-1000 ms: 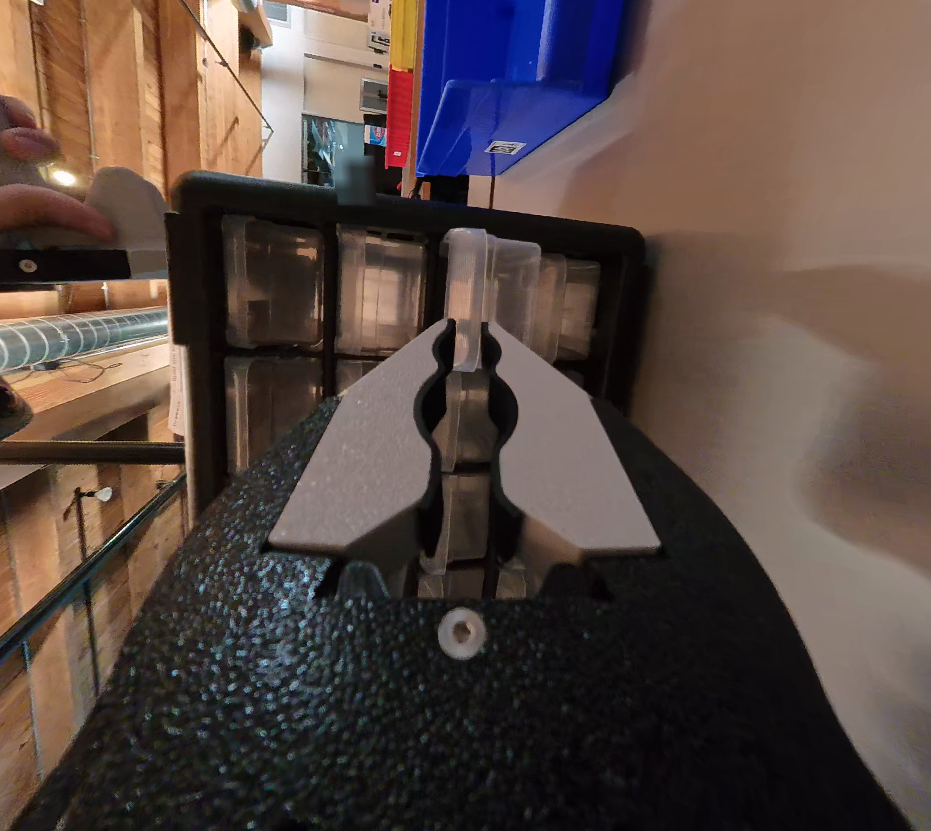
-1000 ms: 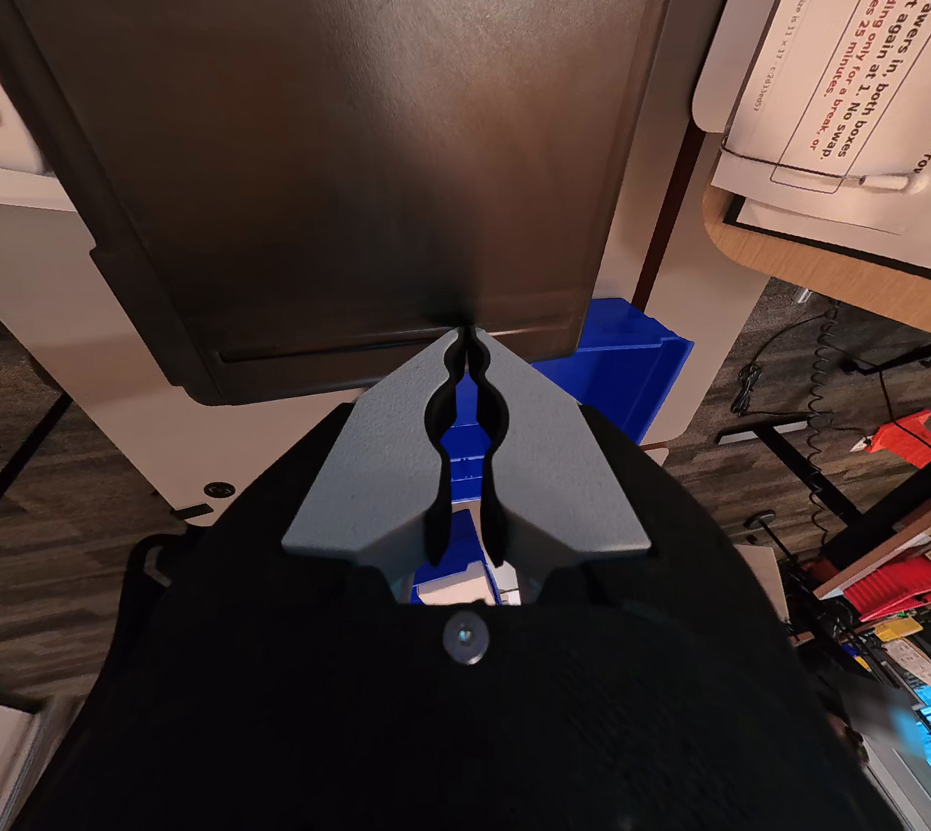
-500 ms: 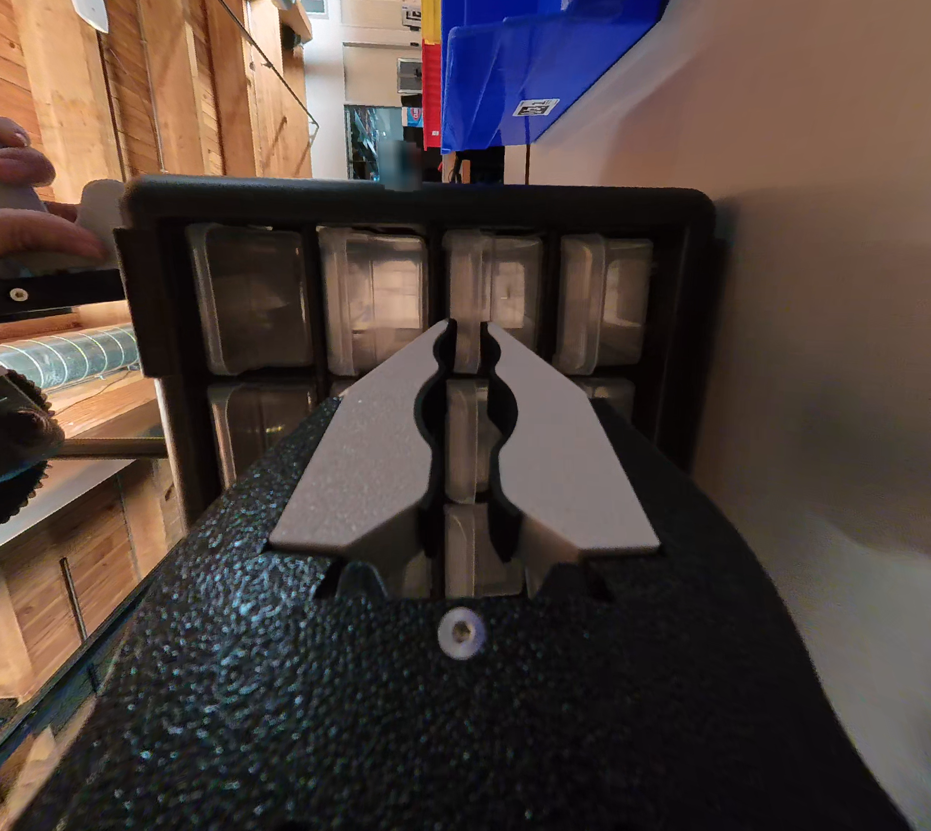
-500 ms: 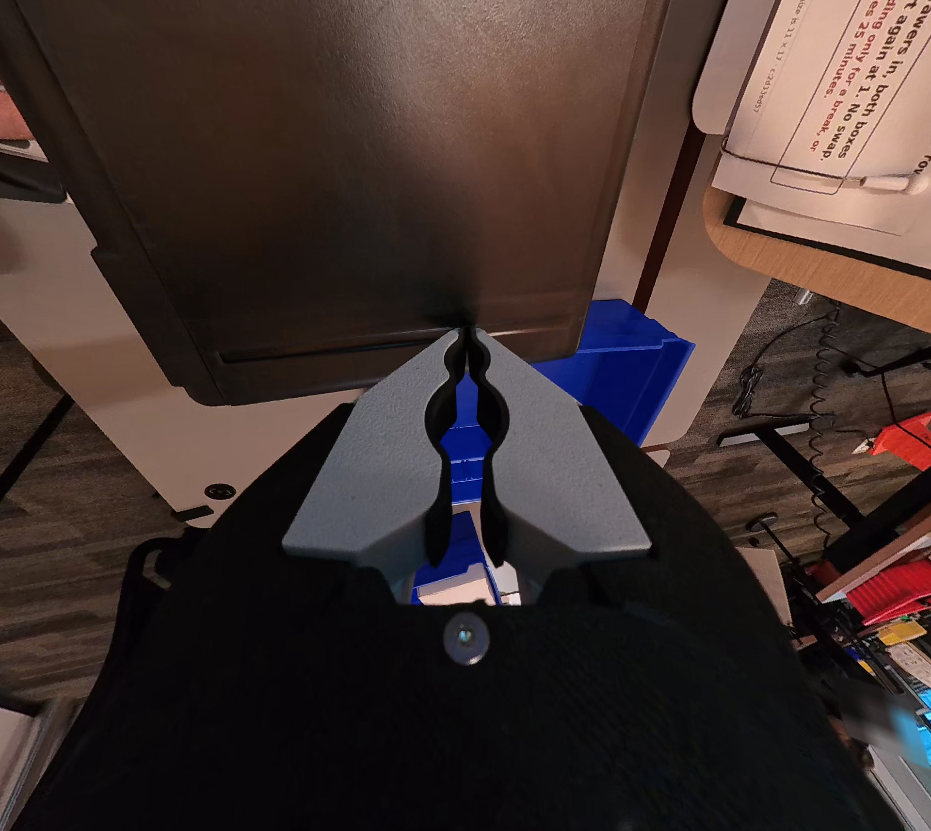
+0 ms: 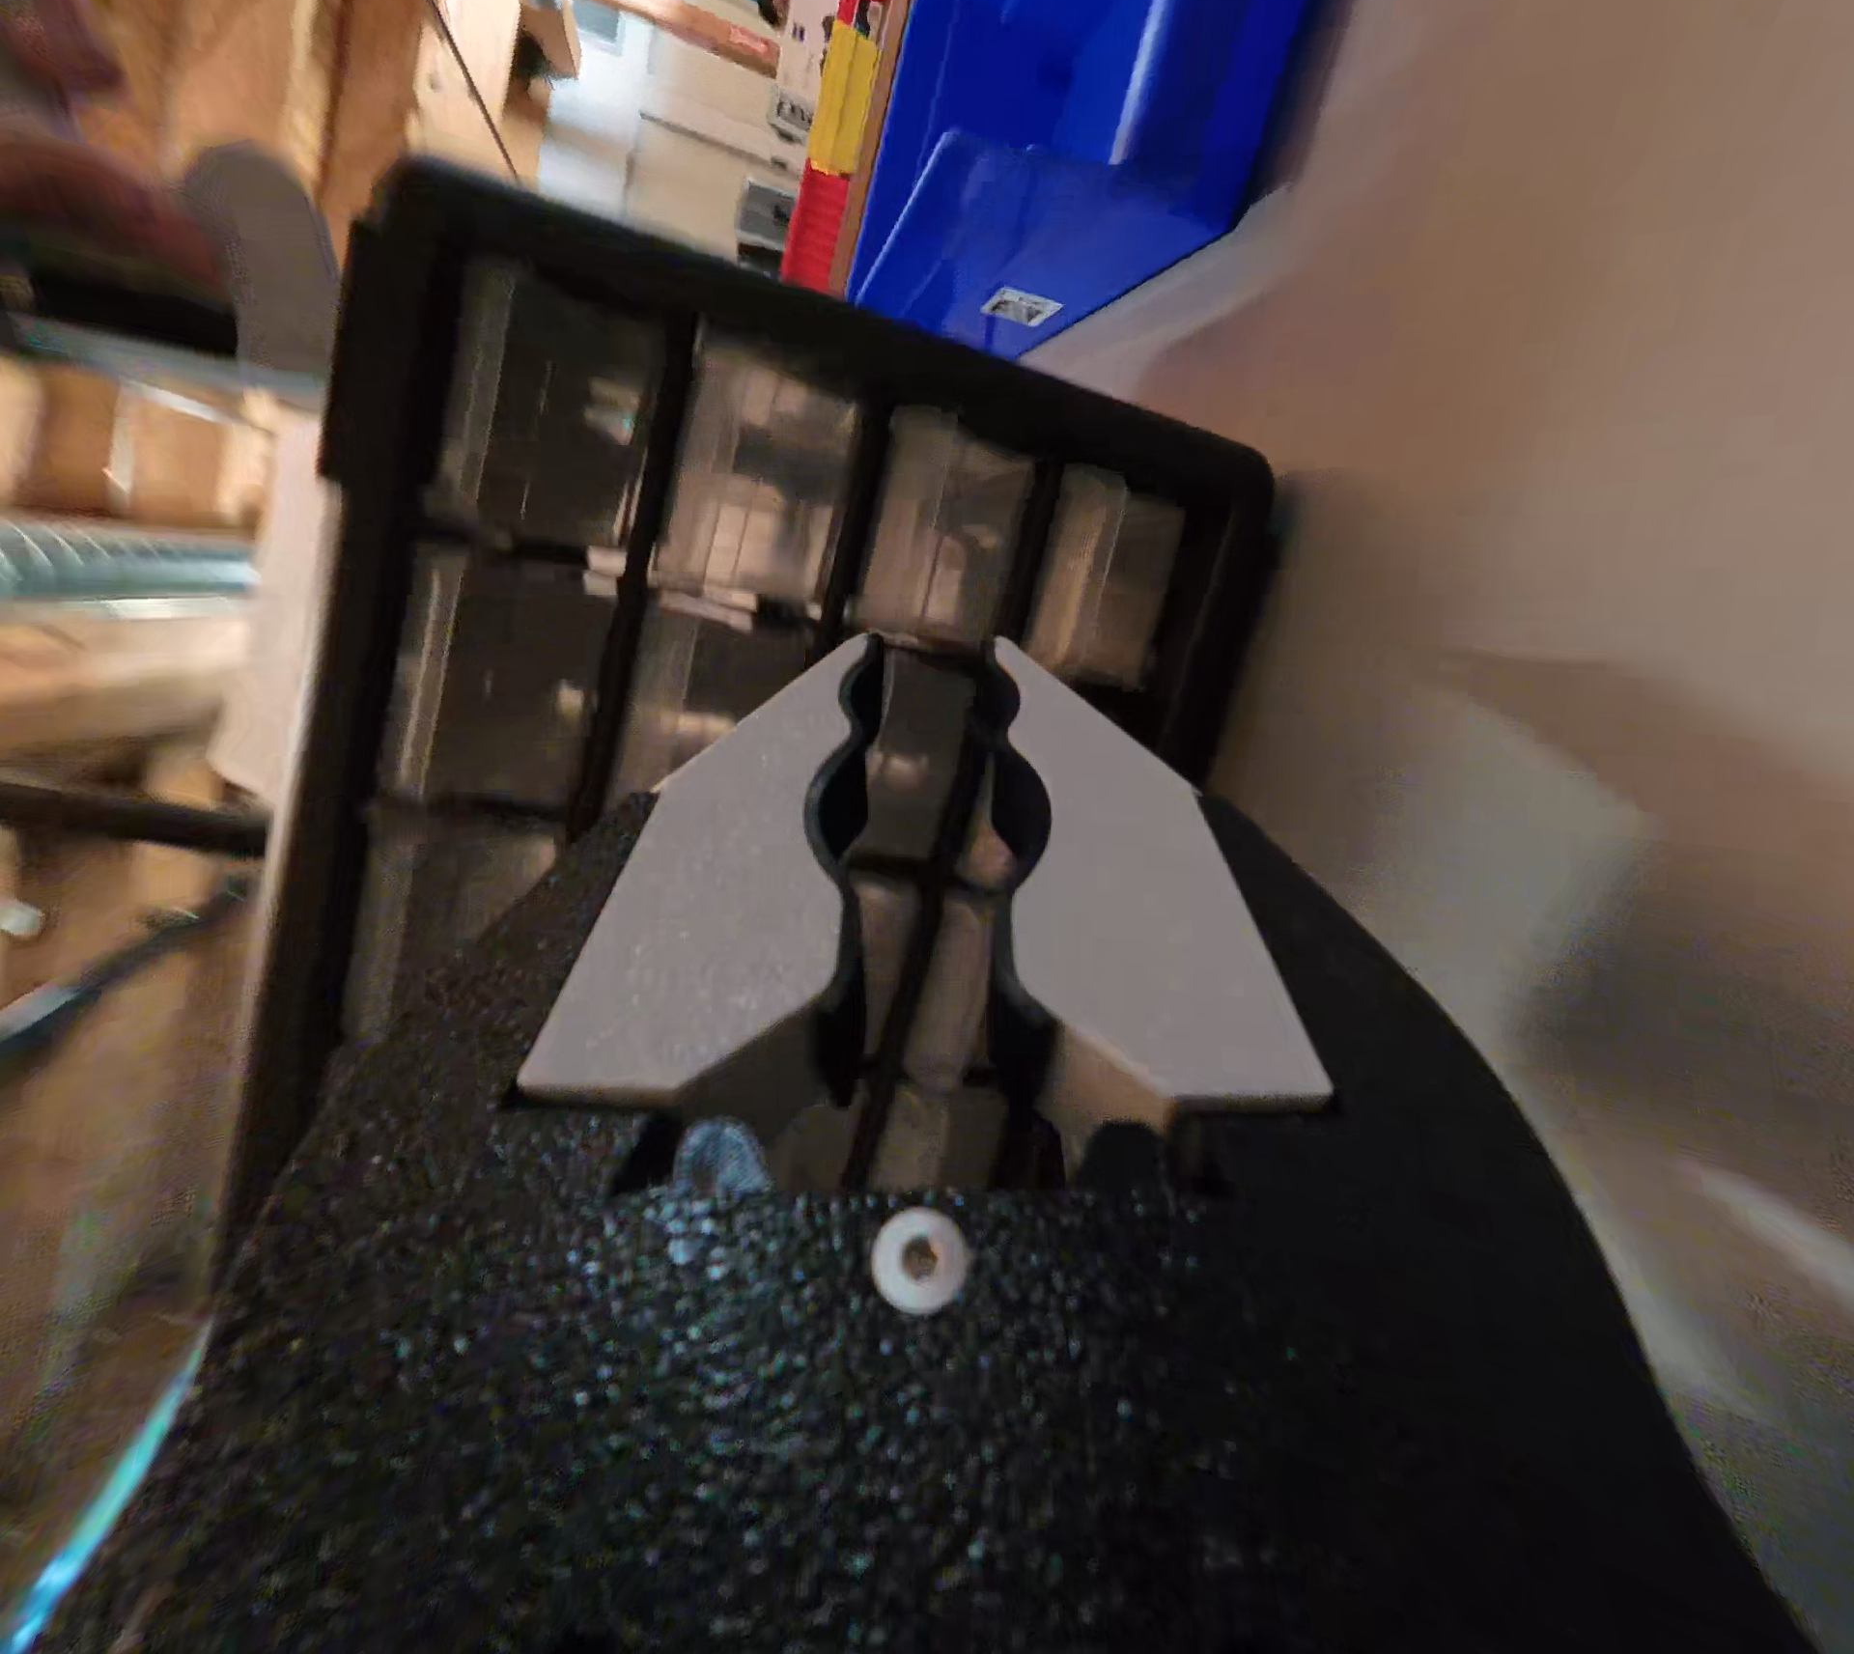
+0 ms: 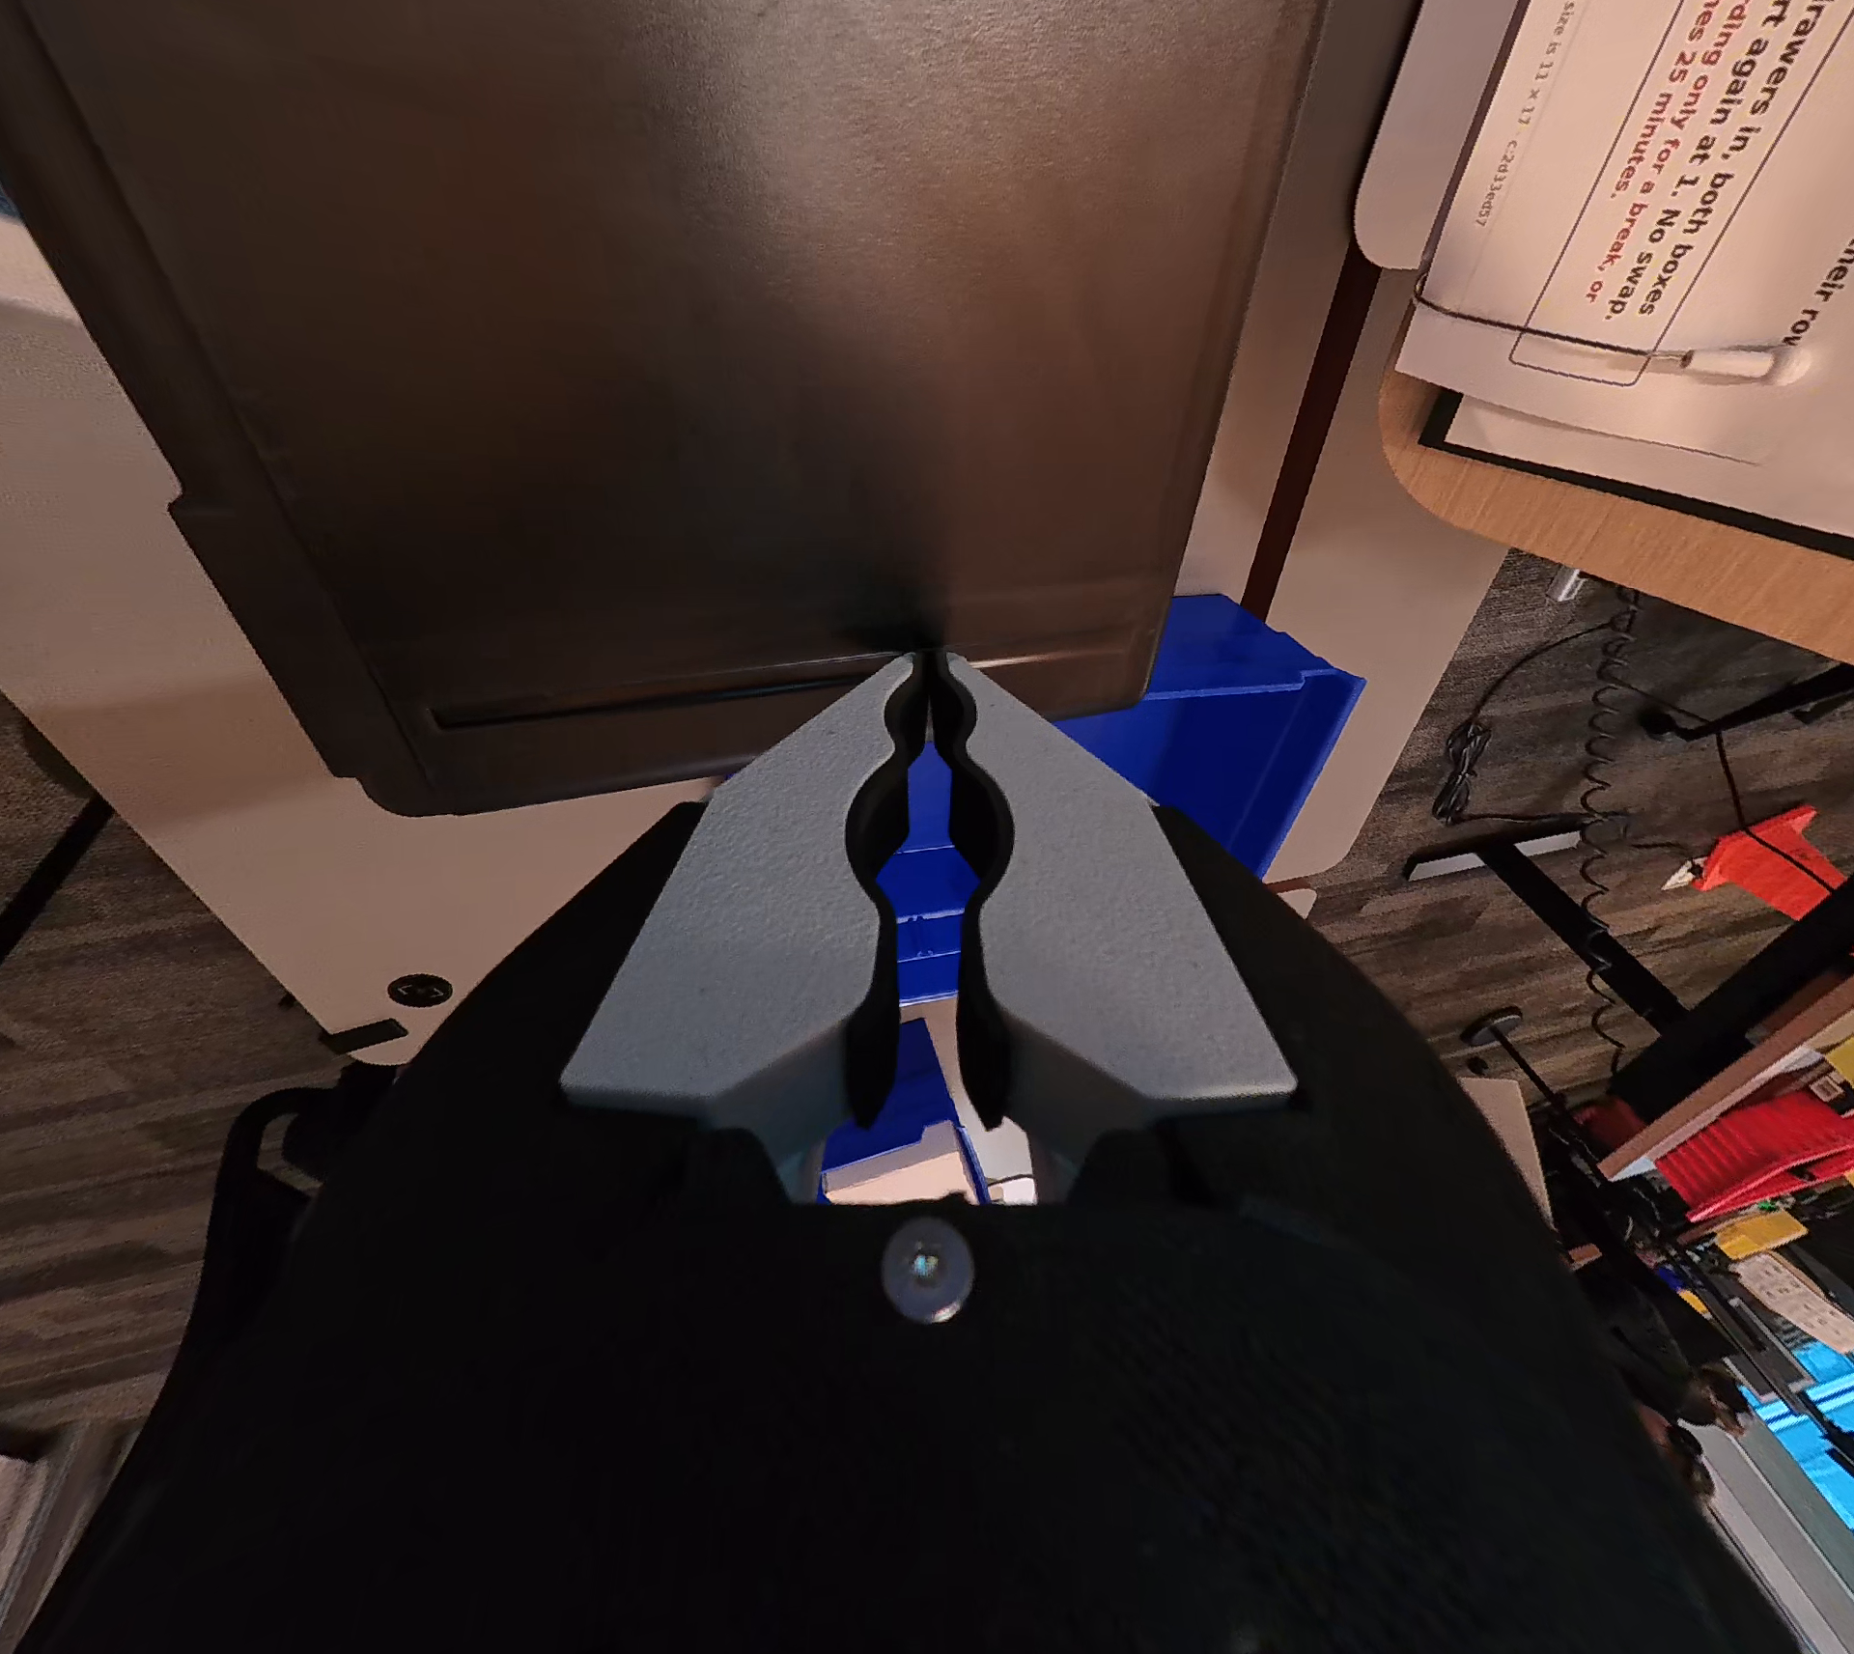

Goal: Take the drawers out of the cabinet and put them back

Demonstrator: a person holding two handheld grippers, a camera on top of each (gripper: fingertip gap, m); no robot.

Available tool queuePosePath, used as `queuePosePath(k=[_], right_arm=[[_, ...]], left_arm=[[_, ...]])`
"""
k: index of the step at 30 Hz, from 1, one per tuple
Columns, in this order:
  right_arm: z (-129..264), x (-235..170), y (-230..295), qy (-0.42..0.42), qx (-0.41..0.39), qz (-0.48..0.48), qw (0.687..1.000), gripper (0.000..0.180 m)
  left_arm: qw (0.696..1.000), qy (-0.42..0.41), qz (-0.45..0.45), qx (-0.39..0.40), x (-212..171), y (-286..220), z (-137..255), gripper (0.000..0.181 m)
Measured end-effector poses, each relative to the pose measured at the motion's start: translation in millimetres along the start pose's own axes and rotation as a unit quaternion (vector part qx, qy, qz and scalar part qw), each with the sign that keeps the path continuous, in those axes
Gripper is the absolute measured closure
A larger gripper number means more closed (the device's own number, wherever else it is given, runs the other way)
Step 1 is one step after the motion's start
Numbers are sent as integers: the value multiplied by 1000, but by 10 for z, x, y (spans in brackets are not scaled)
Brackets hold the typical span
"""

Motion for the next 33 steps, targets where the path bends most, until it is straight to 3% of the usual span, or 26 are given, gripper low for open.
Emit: queuePosePath(k=[8,16,22,24,26,29,31,33], right_arm=[[0,-1,11,2,-23,-4,1000,180],[0,-2,47,2,-85,-13,996,180],[6,-18,96,-13,-197,-32,980,175],[114,-63,111,-37,-282,-72,956,141],[292,-88,218,-91,-369,-119,917,132],[580,-223,553,-181,-499,-212,821,117],[601,-287,892,-235,-541,-261,764,103],[475,-271,1229,-279,-553,-291,729,92]], left_arm=[[959,49,272,-57,-525,237,409,167],[929,66,357,-75,-871,666,669,172],[897,59,429,-89,-1024,995,830,170],[891,57,443,-82,-1071,1041,899,170],[887,53,454,-73,-1112,1081,963,170],[880,49,469,-53,-1164,1167,1028,169],[872,38,486,-47,-1165,1227,1069,167],[862,24,505,-37,-1177,1283,1110,167]])
Point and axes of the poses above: each gripper's, where its closed fingertips meet, z back along the fingers, x out of its top, y = z × x across the jaws, the point moved 4 cm from there along z, back along the fingers, and after that the axes turned 10 degrees about z, right-handed, at the moved point
